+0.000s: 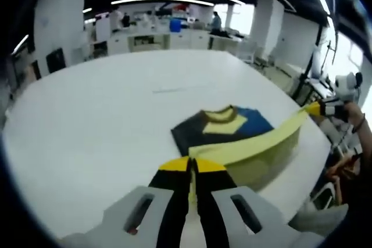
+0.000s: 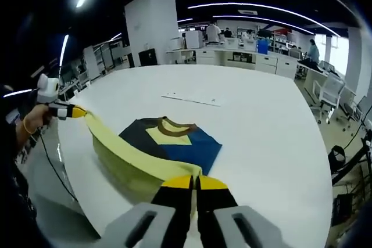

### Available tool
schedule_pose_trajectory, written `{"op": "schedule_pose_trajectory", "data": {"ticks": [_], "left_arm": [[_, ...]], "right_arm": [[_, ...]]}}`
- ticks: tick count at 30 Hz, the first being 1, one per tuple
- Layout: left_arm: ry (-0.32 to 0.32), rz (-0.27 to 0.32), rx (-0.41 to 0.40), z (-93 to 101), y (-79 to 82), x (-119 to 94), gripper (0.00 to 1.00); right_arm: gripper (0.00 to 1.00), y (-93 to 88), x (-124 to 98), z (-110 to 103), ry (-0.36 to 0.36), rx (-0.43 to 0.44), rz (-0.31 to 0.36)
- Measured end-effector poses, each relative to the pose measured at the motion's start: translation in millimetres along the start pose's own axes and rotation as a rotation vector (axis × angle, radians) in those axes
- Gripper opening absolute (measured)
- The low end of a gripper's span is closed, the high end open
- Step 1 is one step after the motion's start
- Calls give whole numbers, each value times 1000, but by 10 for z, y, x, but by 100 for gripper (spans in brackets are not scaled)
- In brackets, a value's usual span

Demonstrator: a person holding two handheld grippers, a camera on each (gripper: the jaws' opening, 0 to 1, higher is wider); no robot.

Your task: Fold the garment on the visible template until the final outline fits inside the template.

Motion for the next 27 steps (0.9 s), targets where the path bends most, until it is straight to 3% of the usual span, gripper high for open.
{"op": "schedule_pose_trajectory", "data": {"ticks": [8, 10, 20, 27], "left_arm": [[23, 42, -34, -58, 155, 212, 0], [35, 84, -35, -94, 234, 278, 0], [64, 134, -102, -164, 414, 542, 0], [88, 144, -150, -210, 449, 789, 0]], "right_arm": [[0, 165, 156, 145, -20, 15, 41], [0, 212, 208, 176, -21, 27, 59], [0, 426, 449, 368, -59, 81, 124], [0, 458, 639, 497, -98, 108, 136]]}}
Point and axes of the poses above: the point that each gripper's makers call its tool centre point, and the gripper's own axes: x roughly forward along the fingers, z roughly to its right, y roughly out of its top, the point moved 2 cm from there along -x, roughly backward along the fingers, and after that the axes turned 8 degrees about y, right-handed, at the moved point
